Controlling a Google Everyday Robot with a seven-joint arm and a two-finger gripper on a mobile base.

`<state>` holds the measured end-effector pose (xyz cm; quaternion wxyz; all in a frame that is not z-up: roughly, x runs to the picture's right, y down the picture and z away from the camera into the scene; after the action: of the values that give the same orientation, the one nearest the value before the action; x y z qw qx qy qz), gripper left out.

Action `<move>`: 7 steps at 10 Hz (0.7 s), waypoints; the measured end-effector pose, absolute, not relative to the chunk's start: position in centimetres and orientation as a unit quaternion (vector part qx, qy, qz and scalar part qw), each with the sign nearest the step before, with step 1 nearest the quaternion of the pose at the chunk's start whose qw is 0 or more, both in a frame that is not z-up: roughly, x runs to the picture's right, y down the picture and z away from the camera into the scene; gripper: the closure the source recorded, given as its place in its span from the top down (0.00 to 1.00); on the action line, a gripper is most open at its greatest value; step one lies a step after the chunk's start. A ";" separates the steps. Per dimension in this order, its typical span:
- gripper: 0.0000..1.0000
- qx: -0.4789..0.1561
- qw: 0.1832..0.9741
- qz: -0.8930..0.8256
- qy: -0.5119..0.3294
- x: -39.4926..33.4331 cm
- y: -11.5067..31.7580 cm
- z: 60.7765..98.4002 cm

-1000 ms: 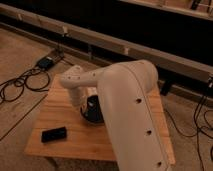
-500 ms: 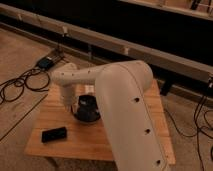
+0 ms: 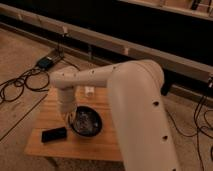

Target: Drag the ceramic bowl in a circle

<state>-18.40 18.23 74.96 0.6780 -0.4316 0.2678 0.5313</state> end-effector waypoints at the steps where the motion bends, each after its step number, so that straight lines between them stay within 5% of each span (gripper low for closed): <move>1: 0.00 -0.428 0.664 0.545 0.280 -16.8 18.4 74.8; 7: 0.00 -0.354 0.630 0.611 0.324 -6.4 15.0 80.0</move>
<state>-6.38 14.99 80.05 0.6298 -0.3539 0.3237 0.6110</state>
